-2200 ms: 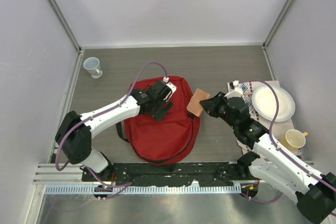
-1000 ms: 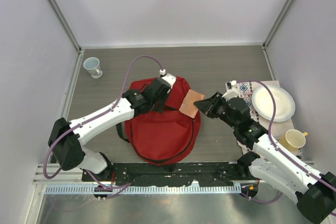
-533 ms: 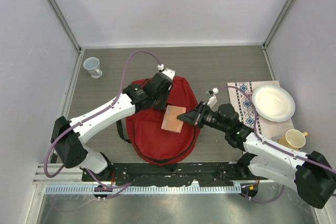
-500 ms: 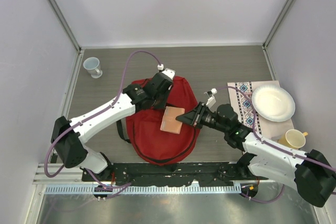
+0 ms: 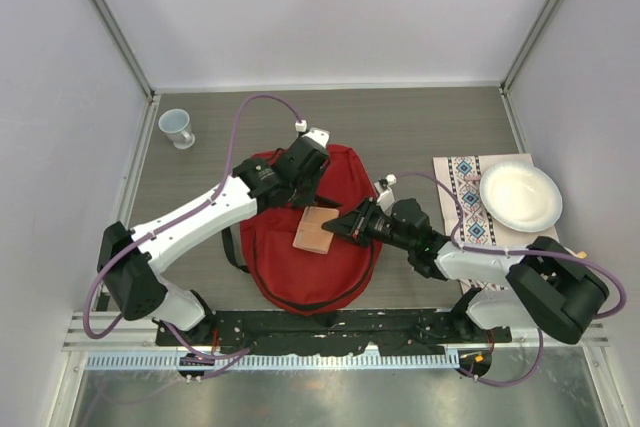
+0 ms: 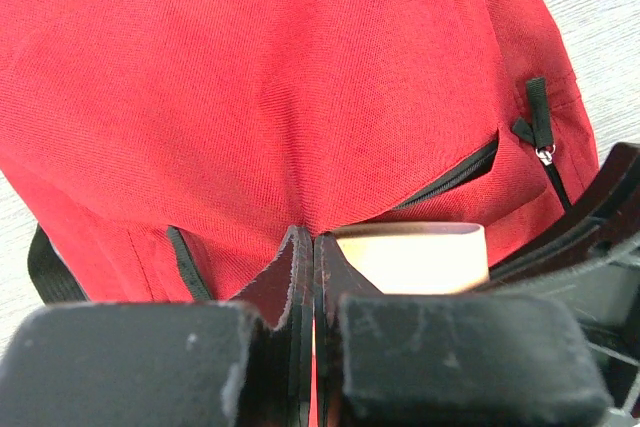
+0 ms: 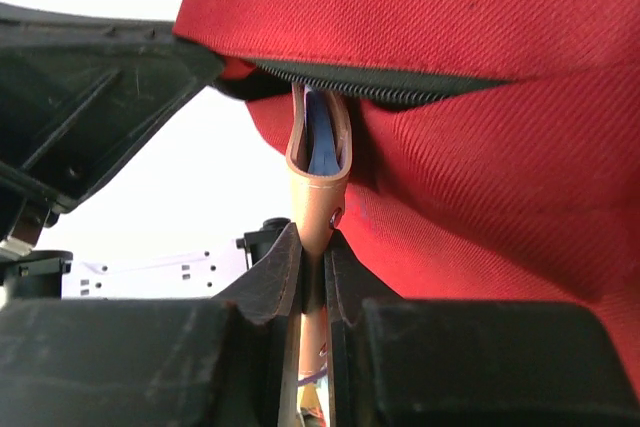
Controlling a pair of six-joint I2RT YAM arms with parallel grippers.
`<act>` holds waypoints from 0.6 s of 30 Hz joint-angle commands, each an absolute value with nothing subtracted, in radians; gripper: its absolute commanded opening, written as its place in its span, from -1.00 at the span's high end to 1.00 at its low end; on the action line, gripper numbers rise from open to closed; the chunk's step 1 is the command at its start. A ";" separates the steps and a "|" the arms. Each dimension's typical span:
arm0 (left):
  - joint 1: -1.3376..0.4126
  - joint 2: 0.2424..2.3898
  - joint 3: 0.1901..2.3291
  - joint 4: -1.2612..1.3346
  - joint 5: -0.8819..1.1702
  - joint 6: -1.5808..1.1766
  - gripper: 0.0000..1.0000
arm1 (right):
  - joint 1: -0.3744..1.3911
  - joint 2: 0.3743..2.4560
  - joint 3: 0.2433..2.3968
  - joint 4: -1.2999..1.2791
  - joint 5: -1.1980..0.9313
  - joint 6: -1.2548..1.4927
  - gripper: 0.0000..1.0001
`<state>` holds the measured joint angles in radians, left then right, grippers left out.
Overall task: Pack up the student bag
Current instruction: Place the stationery in the student bag.
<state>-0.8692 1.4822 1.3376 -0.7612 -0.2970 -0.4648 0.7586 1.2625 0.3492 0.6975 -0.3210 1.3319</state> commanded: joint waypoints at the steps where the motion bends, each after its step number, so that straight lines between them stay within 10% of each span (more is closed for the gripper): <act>1: -0.871 1.444 1.391 -0.732 -0.304 -0.494 1.00 | 0.762 1.324 0.341 0.932 -0.236 1.388 0.99; 18: -0.873 1.440 1.400 -0.695 -0.198 -0.656 1.00 | 0.738 1.212 0.278 0.870 0.234 1.425 0.98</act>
<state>-0.8692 1.4742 1.3384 -0.7452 -0.2508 -0.5701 0.7506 1.3006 0.2779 0.9100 0.0093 1.4204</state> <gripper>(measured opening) 0.009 0.149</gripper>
